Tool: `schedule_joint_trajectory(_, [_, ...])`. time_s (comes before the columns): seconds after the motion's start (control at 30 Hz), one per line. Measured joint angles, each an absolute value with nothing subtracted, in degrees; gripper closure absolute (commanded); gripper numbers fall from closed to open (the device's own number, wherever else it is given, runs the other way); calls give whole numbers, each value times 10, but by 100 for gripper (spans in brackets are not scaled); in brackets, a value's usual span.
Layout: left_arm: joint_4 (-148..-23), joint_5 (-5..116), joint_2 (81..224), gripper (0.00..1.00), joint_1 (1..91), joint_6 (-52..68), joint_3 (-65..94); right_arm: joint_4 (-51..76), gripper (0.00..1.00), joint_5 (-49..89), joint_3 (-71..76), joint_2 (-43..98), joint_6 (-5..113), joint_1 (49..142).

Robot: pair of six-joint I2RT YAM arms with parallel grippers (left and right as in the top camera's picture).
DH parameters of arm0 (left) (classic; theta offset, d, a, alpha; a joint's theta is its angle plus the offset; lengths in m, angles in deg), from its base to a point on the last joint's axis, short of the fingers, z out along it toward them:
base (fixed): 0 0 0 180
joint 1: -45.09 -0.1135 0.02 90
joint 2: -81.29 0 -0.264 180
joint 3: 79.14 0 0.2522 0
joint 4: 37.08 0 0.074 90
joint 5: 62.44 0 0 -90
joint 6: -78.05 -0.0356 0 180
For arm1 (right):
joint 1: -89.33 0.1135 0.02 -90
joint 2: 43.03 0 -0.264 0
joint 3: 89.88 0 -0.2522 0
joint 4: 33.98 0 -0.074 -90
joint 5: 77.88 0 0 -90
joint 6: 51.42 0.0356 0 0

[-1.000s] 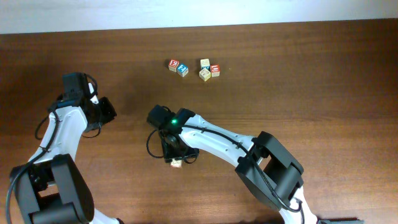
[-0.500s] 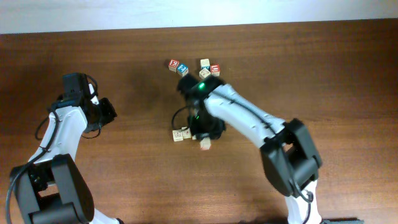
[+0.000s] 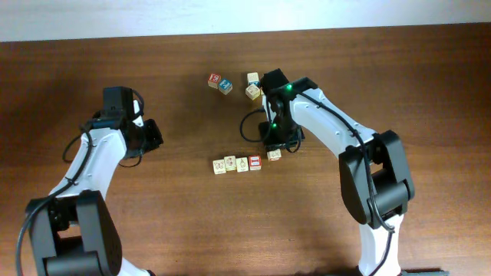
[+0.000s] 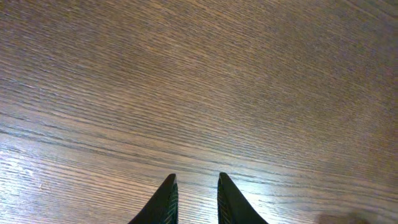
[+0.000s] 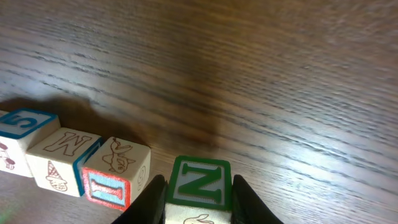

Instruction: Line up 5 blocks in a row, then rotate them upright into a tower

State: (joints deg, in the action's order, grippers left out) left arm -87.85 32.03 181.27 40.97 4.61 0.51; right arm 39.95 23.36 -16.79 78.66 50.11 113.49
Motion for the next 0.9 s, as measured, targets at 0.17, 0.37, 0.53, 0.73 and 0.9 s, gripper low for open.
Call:
schedule_joint_trajectory(0.17, [-879,320,1813,80,423,46,5,379,67,253,-154,792,510,1152])
schedule_joint_trajectory(0.37, [-879,320,1813,80,423,46,5,387,55,253,-154,792,548,1157])
schedule_joint_trajectory(0.53, [-879,320,1813,80,430,46,5,402,48,253,-153,793,552,1157])
schedule_joint_trajectory(0.73, [-879,320,1813,81,440,46,5,414,50,250,-181,797,550,1157])
schedule_joint_trajectory(0.9, [-879,320,1813,82,440,46,5,462,88,215,-214,798,554,1149])
